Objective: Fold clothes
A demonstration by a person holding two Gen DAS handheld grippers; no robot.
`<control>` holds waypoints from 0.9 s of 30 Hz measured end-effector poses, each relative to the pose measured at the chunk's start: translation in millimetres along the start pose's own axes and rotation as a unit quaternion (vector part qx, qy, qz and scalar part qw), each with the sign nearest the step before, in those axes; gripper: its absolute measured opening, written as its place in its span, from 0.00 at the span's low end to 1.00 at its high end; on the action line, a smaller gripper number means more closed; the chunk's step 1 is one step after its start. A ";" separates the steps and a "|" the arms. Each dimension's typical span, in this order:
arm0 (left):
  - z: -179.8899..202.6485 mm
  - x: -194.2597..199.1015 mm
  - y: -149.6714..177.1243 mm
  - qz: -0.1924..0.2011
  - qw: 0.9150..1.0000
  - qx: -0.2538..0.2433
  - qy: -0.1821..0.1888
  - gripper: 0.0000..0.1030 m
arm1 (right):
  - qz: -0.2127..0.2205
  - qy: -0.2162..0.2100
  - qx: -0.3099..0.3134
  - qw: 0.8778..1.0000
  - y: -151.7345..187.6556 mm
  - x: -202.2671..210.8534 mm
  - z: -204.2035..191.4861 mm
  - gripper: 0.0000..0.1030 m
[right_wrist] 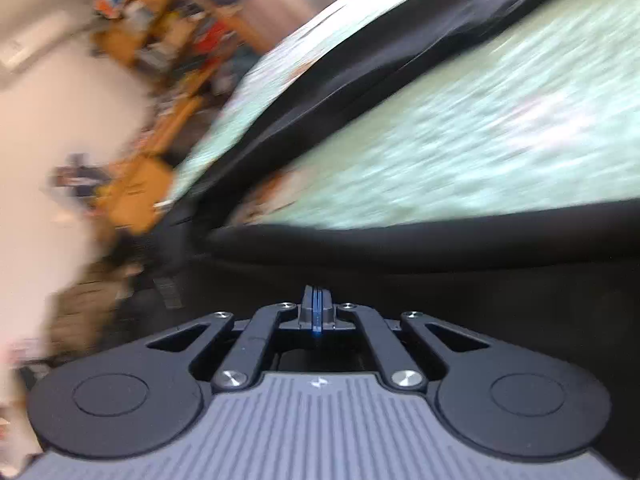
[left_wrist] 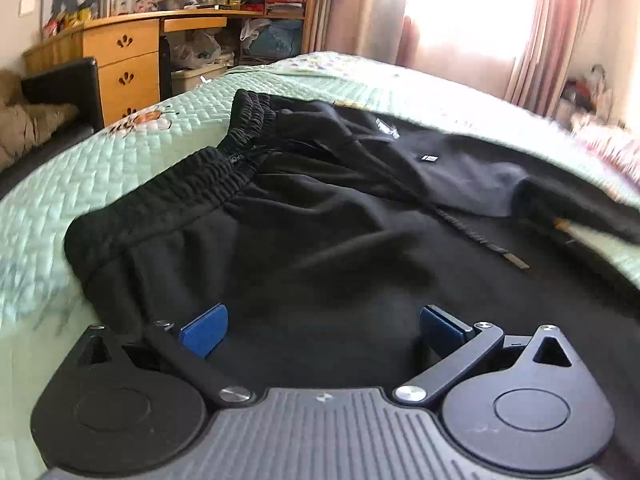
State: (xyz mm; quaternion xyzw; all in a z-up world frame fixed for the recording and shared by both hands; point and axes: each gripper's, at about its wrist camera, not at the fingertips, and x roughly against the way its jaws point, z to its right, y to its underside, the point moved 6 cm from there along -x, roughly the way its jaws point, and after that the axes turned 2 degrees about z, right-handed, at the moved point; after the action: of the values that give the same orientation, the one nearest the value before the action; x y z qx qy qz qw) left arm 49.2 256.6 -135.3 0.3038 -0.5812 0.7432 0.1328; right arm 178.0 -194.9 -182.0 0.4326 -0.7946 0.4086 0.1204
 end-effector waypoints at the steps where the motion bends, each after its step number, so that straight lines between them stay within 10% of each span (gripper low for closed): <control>1: 1.7 8.5 2.6 0.007 1.000 0.012 0.010 0.99 | 0.005 0.023 0.007 1.000 -1.1 14.6 1.7 0.03; 7: 46.1 19.7 33.0 -0.002 0.998 -0.049 0.038 0.99 | -0.030 0.008 0.053 0.998 50.9 60.9 -27.5 0.55; 9: 49.8 14.9 42.1 -0.008 0.998 -0.066 0.021 0.99 | -0.044 -0.008 0.030 0.999 68.4 71.0 -21.7 0.53; 13: 52.5 18.9 44.0 -0.011 0.998 -0.068 0.004 0.99 | 0.000 0.027 -0.072 0.997 67.0 115.3 28.5 0.11; 16: 54.9 25.4 42.1 -0.018 0.998 -0.066 0.000 0.99 | 0.043 0.109 -0.076 0.990 52.0 153.5 52.9 0.19; 20: 62.5 42.3 42.6 -0.017 0.999 -0.041 0.027 0.99 | 0.070 0.113 -0.041 0.990 64.0 174.4 43.4 0.64; 27: 108.7 63.1 44.4 -0.051 0.996 -0.053 0.046 0.99 | 0.066 0.086 -0.043 0.993 79.9 171.2 51.5 0.57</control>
State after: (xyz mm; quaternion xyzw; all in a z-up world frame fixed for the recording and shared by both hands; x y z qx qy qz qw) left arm 7.8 131.2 -116.6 0.2914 -0.5965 0.7169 0.2130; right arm 21.4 -311.3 -165.1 0.3366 -0.8250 0.4168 0.1798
